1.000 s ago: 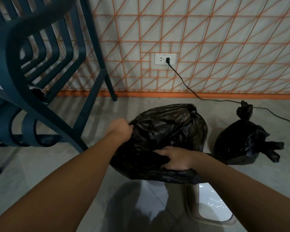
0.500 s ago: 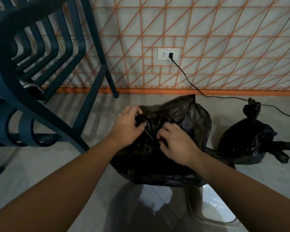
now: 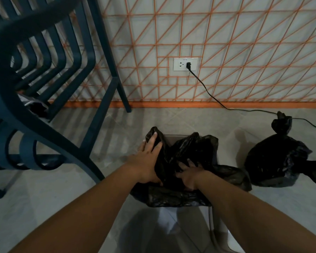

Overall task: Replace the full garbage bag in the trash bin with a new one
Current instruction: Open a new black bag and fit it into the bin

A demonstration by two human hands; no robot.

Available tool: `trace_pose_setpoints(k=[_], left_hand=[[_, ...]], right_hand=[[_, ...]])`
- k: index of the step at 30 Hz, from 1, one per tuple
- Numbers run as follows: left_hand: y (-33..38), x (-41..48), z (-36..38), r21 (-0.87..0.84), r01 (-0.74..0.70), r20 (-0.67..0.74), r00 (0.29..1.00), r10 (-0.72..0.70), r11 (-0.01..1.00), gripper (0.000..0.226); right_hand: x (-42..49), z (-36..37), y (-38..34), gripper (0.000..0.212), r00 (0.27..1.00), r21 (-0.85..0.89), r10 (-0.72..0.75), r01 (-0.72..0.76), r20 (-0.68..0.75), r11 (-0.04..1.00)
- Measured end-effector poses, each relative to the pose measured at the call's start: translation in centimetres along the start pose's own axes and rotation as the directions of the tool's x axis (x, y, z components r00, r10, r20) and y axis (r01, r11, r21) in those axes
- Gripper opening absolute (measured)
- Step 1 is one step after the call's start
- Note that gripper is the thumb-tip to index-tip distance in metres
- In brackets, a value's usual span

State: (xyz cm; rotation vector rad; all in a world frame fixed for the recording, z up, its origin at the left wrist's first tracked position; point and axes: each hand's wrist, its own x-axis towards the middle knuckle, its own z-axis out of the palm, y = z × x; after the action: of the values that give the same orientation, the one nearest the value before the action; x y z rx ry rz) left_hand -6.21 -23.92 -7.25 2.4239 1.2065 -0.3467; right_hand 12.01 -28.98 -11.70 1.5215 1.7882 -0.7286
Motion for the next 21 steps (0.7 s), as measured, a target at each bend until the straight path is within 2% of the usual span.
trace_pose_setpoints(k=[2, 4, 5, 6, 7, 8, 9, 11, 13, 14, 15, 17, 19, 21], left_hand=[[-0.1, 0.1, 0.0, -0.106, -0.024, -0.07, 0.997, 0.017, 0.994, 0.126], [-0.4, -0.2, -0.5, -0.313, -0.084, -0.254, 0.967, 0.002, 0.946, 0.107], [-0.7, -0.5, -0.8, -0.392, -0.1, -0.332, 0.943, -0.039, 0.914, 0.097], [-1.2, -0.8, -1.2, -0.458, -0.085, -0.347, 0.933, -0.09, 0.885, 0.094], [-1.8, -1.2, -1.6, -0.535, -0.032, -0.286, 0.947, -0.145, 0.844, 0.099], [-2.5, -1.6, -2.0, -0.619, 0.064, -0.143, 0.971, -0.192, 0.783, 0.112], [-3.2, -2.1, -2.3, -0.672, 0.195, 0.053, 0.975, -0.216, 0.715, 0.126], [-4.3, -3.5, -2.7, -0.619, 0.437, 0.414, 0.888, -0.201, 0.653, 0.142], [-4.5, -4.7, -2.7, -0.547, 0.523, 0.577, 0.801, -0.158, 0.654, 0.142], [-4.4, -5.0, -2.6, -0.546, 0.53, 0.606, 0.785, -0.13, 0.649, 0.135], [-4.1, -5.1, -2.4, -0.55, 0.525, 0.622, 0.776, -0.101, 0.65, 0.122], [-3.4, -5.2, -1.9, -0.542, 0.505, 0.639, 0.767, -0.061, 0.672, 0.084], [-3.1, -5.3, -1.3, -0.528, 0.494, 0.622, 0.779, -0.08, 0.691, 0.058], [-3.2, -5.3, -0.8, -0.51, 0.489, 0.595, 0.794, -0.12, 0.708, 0.044]], right_hand=[[-1.4, -0.7, 0.1, 0.068, 0.996, 0.06, -0.02, 0.025, -0.091, 0.998], [-3.6, -2.0, 0.5, 0.071, 0.967, 0.133, -0.064, 0.099, -0.246, 0.986], [-5.0, -2.6, 1.0, 0.065, 0.942, 0.157, -0.098, 0.155, -0.32, 0.975], [-6.3, -3.0, 1.6, 0.053, 0.915, 0.163, -0.131, 0.206, -0.382, 0.965], [-7.7, -3.3, 2.4, 0.039, 0.893, 0.153, -0.136, 0.22, -0.429, 0.963], [-9.1, -3.5, 3.2, 0.031, 0.873, 0.142, -0.108, 0.197, -0.477, 0.97], [-10.4, -3.5, 4.2, 0.034, 0.846, 0.139, -0.053, 0.148, -0.531, 0.979], [-12.2, -3.1, 6.1, 0.062, 0.8, 0.231, 0.118, 0.025, -0.588, 0.973], [-13.1, -2.1, 7.2, 0.103, 0.844, 0.368, 0.284, -0.111, -0.456, 0.923], [-13.1, -1.5, 7.6, 0.117, 0.883, 0.433, 0.323, -0.158, -0.341, 0.888], [-13.1, -0.8, 7.8, 0.122, 0.917, 0.498, 0.334, -0.189, -0.219, 0.846], [-13.0, 0.3, 7.6, 0.115, 0.955, 0.652, 0.297, -0.221, -0.008, 0.726], [-13.0, 1.1, 7.3, 0.099, 0.969, 0.75, 0.223, -0.223, 0.103, 0.623], [-12.7, 1.3, 7.4, 0.08, 0.98, 0.755, 0.131, -0.201, 0.152, 0.624]])
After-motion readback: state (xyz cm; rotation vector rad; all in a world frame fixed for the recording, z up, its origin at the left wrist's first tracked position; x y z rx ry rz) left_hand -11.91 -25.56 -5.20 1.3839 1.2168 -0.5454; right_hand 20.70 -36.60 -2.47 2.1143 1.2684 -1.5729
